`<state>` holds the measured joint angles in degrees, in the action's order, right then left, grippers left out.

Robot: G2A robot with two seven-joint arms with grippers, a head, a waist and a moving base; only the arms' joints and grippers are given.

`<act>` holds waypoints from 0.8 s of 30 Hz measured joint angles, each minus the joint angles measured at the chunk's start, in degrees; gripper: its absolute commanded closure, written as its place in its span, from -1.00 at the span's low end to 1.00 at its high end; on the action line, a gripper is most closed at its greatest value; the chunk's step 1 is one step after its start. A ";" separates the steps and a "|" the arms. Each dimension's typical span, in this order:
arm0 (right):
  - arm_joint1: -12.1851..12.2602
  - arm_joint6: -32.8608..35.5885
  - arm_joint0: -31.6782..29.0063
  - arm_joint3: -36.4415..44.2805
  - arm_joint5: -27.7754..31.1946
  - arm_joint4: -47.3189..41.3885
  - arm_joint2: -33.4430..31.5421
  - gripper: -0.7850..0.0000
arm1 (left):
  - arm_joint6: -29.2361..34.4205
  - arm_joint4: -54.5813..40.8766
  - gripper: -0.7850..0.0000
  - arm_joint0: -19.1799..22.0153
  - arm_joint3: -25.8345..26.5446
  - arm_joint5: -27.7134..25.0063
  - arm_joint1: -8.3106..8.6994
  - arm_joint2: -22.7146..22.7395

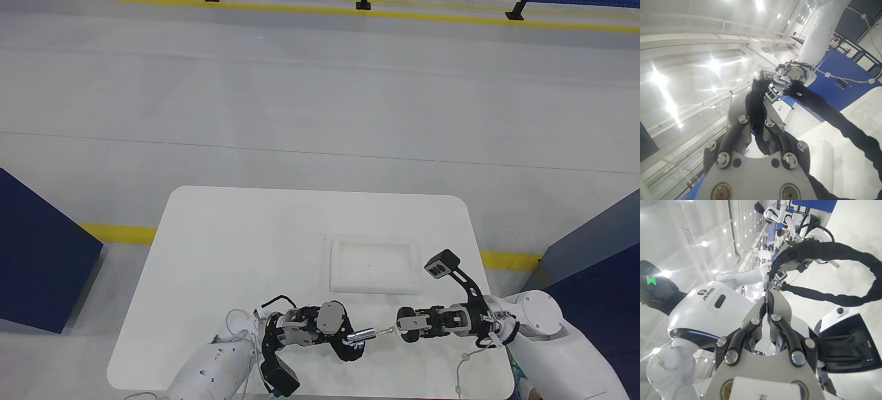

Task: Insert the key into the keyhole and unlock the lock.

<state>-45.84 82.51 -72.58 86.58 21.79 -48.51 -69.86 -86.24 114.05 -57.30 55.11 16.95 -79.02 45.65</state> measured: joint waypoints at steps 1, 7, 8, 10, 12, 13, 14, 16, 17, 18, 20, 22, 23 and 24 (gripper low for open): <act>-0.06 0.09 0.01 -0.01 -0.09 0.00 -0.03 1.00 | 0.00 0.00 1.00 0.00 0.00 0.00 0.00 0.00; -0.42 0.57 0.00 -0.05 -0.57 0.45 -0.19 1.00 | 0.00 0.00 1.00 0.00 0.00 0.00 0.00 0.00; -0.49 0.60 -0.02 -0.07 -0.60 0.58 -0.23 1.00 | 0.00 0.00 1.00 0.00 0.00 0.00 0.00 0.00; -0.59 0.67 -0.04 -0.15 -0.67 0.70 -0.29 1.00 | 0.00 0.00 1.00 0.00 0.00 0.00 0.00 0.00; -0.71 0.73 -0.06 -0.21 -0.73 0.87 -0.34 1.00 | 0.00 0.00 1.00 0.00 0.00 0.00 0.00 0.00; -0.76 0.74 -0.06 -0.23 -0.74 0.98 -0.34 1.00 | 0.00 0.00 1.00 0.00 0.00 0.00 0.00 0.00; -0.82 0.77 -0.07 -0.28 -0.77 1.09 -0.35 1.00 | 0.00 0.00 1.00 0.00 0.00 0.00 0.00 0.00; -0.92 0.76 -0.07 -0.36 -0.75 1.18 -0.41 1.00 | 0.00 0.00 1.00 0.00 0.00 0.00 0.00 0.00; -0.98 0.72 -0.08 -0.39 -0.72 1.24 -0.47 1.00 | 0.00 0.00 1.00 0.00 0.00 0.00 0.00 0.00; -1.02 0.67 -0.08 -0.44 -0.67 1.28 -0.52 1.00 | 0.00 0.00 1.00 0.00 0.00 0.00 0.00 0.00; -1.13 0.52 -0.08 -0.54 -0.52 1.35 -0.64 1.00 | 0.00 0.00 1.00 0.00 0.00 0.00 0.00 0.00; -1.22 0.45 -0.08 -0.56 -0.45 1.31 -0.72 1.00 | 0.00 0.00 1.00 0.00 0.00 0.00 0.00 0.00; -1.29 0.44 -0.08 -0.51 -0.44 1.23 -0.77 1.00 | 0.00 0.00 1.00 0.00 0.00 0.00 0.00 0.00; -1.33 0.44 -0.08 -0.48 -0.45 1.17 -0.81 1.00 | 0.00 0.00 1.00 0.00 0.00 0.00 0.00 0.00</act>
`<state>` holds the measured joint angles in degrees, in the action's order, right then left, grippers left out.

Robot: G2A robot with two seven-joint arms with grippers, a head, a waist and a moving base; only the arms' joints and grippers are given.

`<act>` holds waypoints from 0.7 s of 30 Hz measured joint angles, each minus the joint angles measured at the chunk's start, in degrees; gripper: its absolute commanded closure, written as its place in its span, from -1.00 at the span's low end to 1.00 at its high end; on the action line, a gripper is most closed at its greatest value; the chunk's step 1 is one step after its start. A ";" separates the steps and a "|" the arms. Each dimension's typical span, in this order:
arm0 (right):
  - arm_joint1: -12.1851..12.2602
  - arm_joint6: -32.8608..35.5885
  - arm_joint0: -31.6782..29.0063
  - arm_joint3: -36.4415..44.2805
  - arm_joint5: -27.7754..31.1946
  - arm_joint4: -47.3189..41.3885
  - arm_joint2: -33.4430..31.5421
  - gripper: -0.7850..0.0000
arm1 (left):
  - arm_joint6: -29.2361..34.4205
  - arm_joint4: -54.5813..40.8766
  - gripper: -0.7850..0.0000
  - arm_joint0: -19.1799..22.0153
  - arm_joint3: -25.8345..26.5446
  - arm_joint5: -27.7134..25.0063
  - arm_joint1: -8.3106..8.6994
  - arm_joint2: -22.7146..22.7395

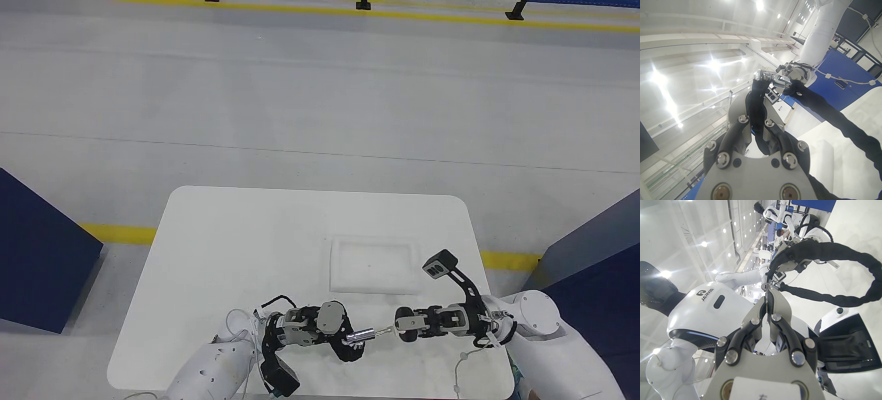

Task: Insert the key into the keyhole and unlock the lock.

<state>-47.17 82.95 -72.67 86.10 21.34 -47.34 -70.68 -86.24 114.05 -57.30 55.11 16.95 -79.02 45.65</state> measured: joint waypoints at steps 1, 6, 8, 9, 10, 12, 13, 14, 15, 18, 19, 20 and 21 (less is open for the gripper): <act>-0.04 0.02 -0.01 0.01 -0.02 -0.02 -0.04 1.00 | 0.00 0.00 1.00 0.00 0.00 0.00 0.00 0.00; -0.26 0.11 -0.09 0.15 -0.11 0.10 -0.35 1.00 | 0.00 0.00 1.00 0.00 0.00 0.00 0.00 0.00; -0.33 0.14 -0.13 0.22 -0.14 0.29 -0.47 1.00 | 0.00 0.00 1.00 0.00 0.00 0.00 0.00 0.00; -0.37 0.16 -0.15 0.24 -0.16 0.34 -0.51 1.00 | 0.00 0.00 1.00 0.00 0.00 0.00 0.00 0.00; -0.40 0.18 -0.17 0.27 -0.18 0.38 -0.55 1.00 | 0.00 0.00 1.00 0.00 0.00 0.00 0.00 0.00; -0.47 0.19 -0.21 0.36 -0.18 0.53 -0.64 1.00 | 0.00 0.00 1.00 0.00 0.00 0.00 0.00 0.00; -0.50 0.19 -0.23 0.38 -0.18 0.63 -0.68 1.00 | 0.00 0.00 1.00 0.00 0.00 0.00 0.00 0.00; -0.54 0.18 -0.24 0.42 -0.18 0.75 -0.75 1.00 | 0.00 0.00 1.00 0.00 0.00 0.00 0.00 0.00; -0.57 0.16 -0.26 0.42 -0.16 0.85 -0.79 1.00 | 0.00 0.00 1.00 0.00 0.00 0.00 0.00 0.00; -0.65 0.05 -0.33 0.48 -0.05 1.13 -0.94 1.00 | 0.00 0.00 1.00 0.00 0.00 0.00 0.00 0.00; -0.67 0.00 -0.34 0.51 0.00 1.24 -1.00 1.00 | 0.00 0.00 1.00 0.00 0.00 0.00 0.00 0.00; -0.70 -0.07 -0.37 0.56 0.07 1.39 -1.06 1.00 | 0.00 0.00 1.00 0.00 0.00 0.00 0.00 0.00; -0.72 -0.10 -0.39 0.60 0.10 1.46 -1.09 1.00 | 0.00 0.00 1.00 0.00 0.00 0.00 0.00 0.00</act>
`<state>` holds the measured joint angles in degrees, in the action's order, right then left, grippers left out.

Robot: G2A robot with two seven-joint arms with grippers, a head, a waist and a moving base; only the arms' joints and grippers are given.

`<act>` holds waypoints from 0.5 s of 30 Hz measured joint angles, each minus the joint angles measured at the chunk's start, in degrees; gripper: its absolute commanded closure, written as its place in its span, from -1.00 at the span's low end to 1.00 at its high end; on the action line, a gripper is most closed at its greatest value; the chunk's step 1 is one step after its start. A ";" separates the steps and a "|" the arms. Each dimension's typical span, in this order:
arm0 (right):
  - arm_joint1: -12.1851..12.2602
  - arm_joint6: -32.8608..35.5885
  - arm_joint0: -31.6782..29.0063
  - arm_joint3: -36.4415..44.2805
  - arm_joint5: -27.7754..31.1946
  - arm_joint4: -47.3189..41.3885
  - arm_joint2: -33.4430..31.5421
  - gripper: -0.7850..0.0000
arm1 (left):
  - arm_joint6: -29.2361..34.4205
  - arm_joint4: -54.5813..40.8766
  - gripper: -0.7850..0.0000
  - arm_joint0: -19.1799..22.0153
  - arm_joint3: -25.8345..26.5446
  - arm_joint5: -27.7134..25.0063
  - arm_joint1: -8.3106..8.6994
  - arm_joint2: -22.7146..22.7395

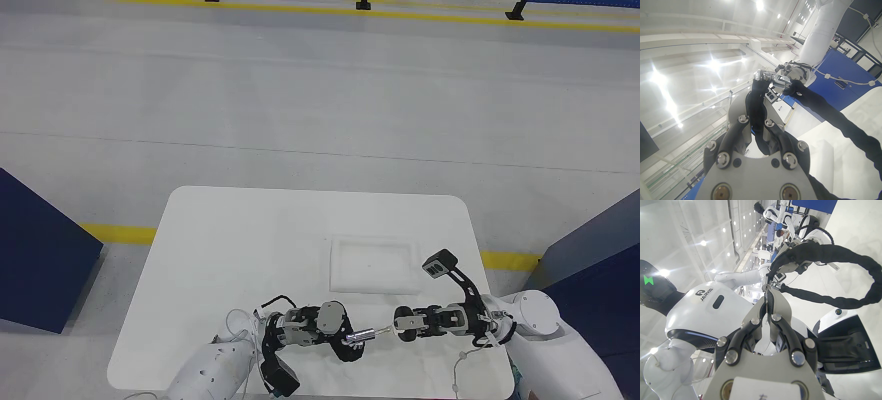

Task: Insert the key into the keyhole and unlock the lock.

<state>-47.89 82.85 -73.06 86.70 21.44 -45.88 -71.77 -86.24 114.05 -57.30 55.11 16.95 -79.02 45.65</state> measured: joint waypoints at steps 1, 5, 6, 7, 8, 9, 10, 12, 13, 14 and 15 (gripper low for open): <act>-0.02 -0.02 -0.01 0.06 0.02 0.06 -0.04 1.00 | 0.00 0.00 1.00 0.00 0.00 0.00 0.00 0.00; -0.11 -0.17 -0.10 0.27 0.17 0.28 -0.24 1.00 | 0.00 0.00 1.00 0.00 0.00 0.00 0.00 0.00; -0.13 -0.19 -0.11 0.35 0.19 0.33 -0.28 1.00 | 0.00 0.00 1.00 0.00 0.00 0.00 0.00 0.00; -0.14 -0.21 -0.13 0.43 0.21 0.38 -0.33 1.00 | 0.00 0.00 1.00 0.00 0.00 0.00 0.00 0.00; -0.16 -0.22 -0.15 0.53 0.22 0.45 -0.38 1.00 | 0.00 0.00 1.00 0.00 0.00 0.00 0.00 0.00; -0.17 -0.24 -0.16 0.61 0.24 0.50 -0.43 1.00 | 0.00 0.00 1.00 0.00 0.00 0.00 0.00 0.00; -0.18 -0.27 -0.17 0.68 0.27 0.61 -0.48 1.00 | 0.00 0.00 1.00 0.00 0.00 0.00 0.00 0.00; -0.20 -0.32 -0.20 0.83 0.32 0.86 -0.59 1.00 | 0.00 0.00 1.00 0.00 0.00 0.00 0.00 0.00; -0.20 -0.34 -0.22 0.90 0.34 0.97 -0.63 1.00 | 0.00 0.00 1.00 0.00 0.00 0.00 0.00 0.00; -0.20 -0.36 -0.24 0.97 0.36 1.09 -0.69 1.00 | 0.00 0.00 1.00 0.00 0.00 0.00 0.00 0.00; -0.20 -0.37 -0.25 1.04 0.37 1.21 -0.73 1.00 | 0.00 0.00 1.00 0.00 0.00 0.00 0.00 0.00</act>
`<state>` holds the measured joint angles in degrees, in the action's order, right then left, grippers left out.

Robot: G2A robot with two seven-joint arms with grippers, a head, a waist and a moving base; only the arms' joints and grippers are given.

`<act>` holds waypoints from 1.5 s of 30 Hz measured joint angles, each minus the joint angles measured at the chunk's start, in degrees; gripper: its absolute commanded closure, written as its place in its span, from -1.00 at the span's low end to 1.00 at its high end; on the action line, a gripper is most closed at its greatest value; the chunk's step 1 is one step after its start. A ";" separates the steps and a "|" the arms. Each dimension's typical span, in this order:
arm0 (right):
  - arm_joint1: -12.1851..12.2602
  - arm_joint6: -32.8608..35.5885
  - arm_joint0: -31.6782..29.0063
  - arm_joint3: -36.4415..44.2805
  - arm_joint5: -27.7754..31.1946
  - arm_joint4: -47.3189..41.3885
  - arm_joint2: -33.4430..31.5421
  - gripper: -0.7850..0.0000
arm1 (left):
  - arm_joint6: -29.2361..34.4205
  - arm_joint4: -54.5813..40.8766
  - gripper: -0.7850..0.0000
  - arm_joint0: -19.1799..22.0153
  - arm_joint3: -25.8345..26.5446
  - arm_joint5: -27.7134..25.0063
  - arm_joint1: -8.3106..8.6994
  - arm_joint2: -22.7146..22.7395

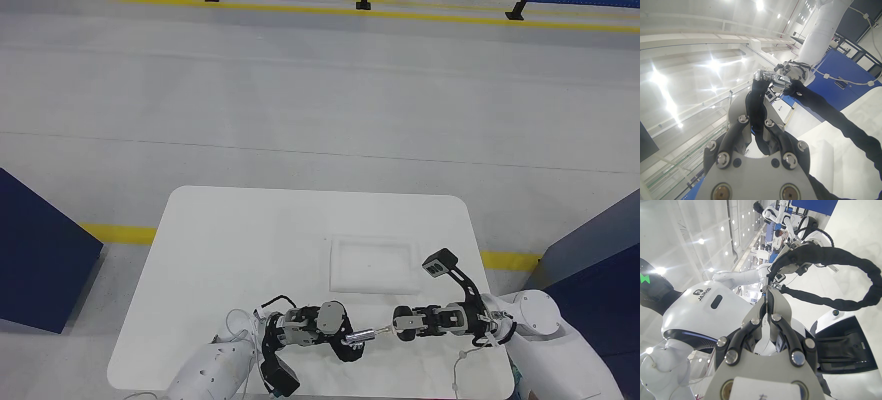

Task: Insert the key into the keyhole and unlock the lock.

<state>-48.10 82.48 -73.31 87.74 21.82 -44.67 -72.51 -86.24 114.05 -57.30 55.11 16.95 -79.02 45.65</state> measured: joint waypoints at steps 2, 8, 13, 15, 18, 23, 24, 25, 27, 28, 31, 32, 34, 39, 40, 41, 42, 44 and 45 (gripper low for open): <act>0.02 -0.09 -0.03 0.23 0.09 0.37 -0.15 1.00 | 0.00 0.00 1.00 0.00 0.00 0.00 0.00 0.00; 0.15 -0.79 -0.33 0.83 0.79 1.54 -0.78 1.00 | 0.00 0.00 1.00 0.00 0.00 0.00 0.00 0.00; 0.28 -1.08 -0.66 1.17 1.07 2.01 -1.15 1.00 | 0.00 0.00 1.00 0.00 0.00 0.00 0.00 0.00; 0.34 -1.13 -0.77 1.32 1.13 2.27 -1.24 1.00 | 0.00 0.00 1.00 0.00 0.00 0.00 0.00 0.00; 0.42 -1.17 -0.91 1.49 1.17 2.49 -1.30 1.00 | 0.00 0.00 1.00 0.00 0.00 0.00 0.00 0.00; 0.51 -1.17 -1.05 1.56 1.17 2.43 -1.32 1.00 | 2.91 1.01 1.00 -1.05 2.22 -0.33 0.29 0.34; 0.52 -1.14 -1.06 1.53 1.14 2.36 -1.32 1.00 | 3.28 1.37 1.00 -1.25 2.62 -0.40 0.41 0.49; 0.53 -1.11 -1.08 1.51 1.11 2.26 -1.32 1.00 | 3.54 1.68 1.00 -1.43 2.94 -0.47 0.52 0.65; 0.56 -1.01 -1.09 1.40 1.01 2.02 -1.32 1.00 | 3.97 2.38 1.00 -1.76 3.53 -0.52 0.75 0.98; 0.57 -0.96 -1.07 1.35 0.96 1.95 -1.34 1.00 | 4.10 2.65 1.00 -1.88 3.76 -0.54 0.83 1.10; 0.60 -0.82 -0.98 1.03 0.82 1.71 -1.45 1.00 | 4.56 3.33 1.00 -2.21 4.41 -0.67 1.06 1.43; 0.61 -0.78 -0.94 0.87 0.77 1.61 -1.50 1.00 | 4.73 3.61 1.00 -2.32 4.63 -0.61 1.14 1.55; 0.62 -0.71 -0.87 0.62 0.70 1.56 -1.57 1.00 | 4.96 4.01 1.00 -2.45 4.88 -0.46 1.24 1.71; 0.65 -0.61 -0.80 0.10 0.61 1.82 -1.68 1.00 | 5.78 4.86 1.00 -2.77 5.26 0.03 1.43 1.98; 0.65 -0.61 -0.81 0.06 0.60 1.83 -1.66 1.00 | 5.92 4.96 1.00 -2.82 5.33 0.16 1.45 2.03; 0.64 -0.62 -0.83 -0.02 0.61 1.80 -1.65 1.00 | 6.23 5.04 1.00 -2.91 5.39 0.48 1.47 2.14; 0.64 -0.64 -0.85 -0.08 0.63 1.78 -1.64 1.00 | 6.52 5.14 1.00 -2.98 5.42 0.84 1.49 2.23; 0.63 -0.70 -0.90 -0.23 0.70 1.71 -1.65 1.00 | 7.25 5.54 1.00 -3.13 5.45 1.77 1.54 2.46; 0.62 -0.71 -0.93 -0.27 0.71 1.65 -1.66 1.00 | 7.57 5.57 1.00 -3.21 5.47 2.09 1.56 2.56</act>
<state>-47.48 81.77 -74.24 87.47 22.52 -43.03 -74.17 -78.66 119.62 -60.52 60.59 19.03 -77.46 48.21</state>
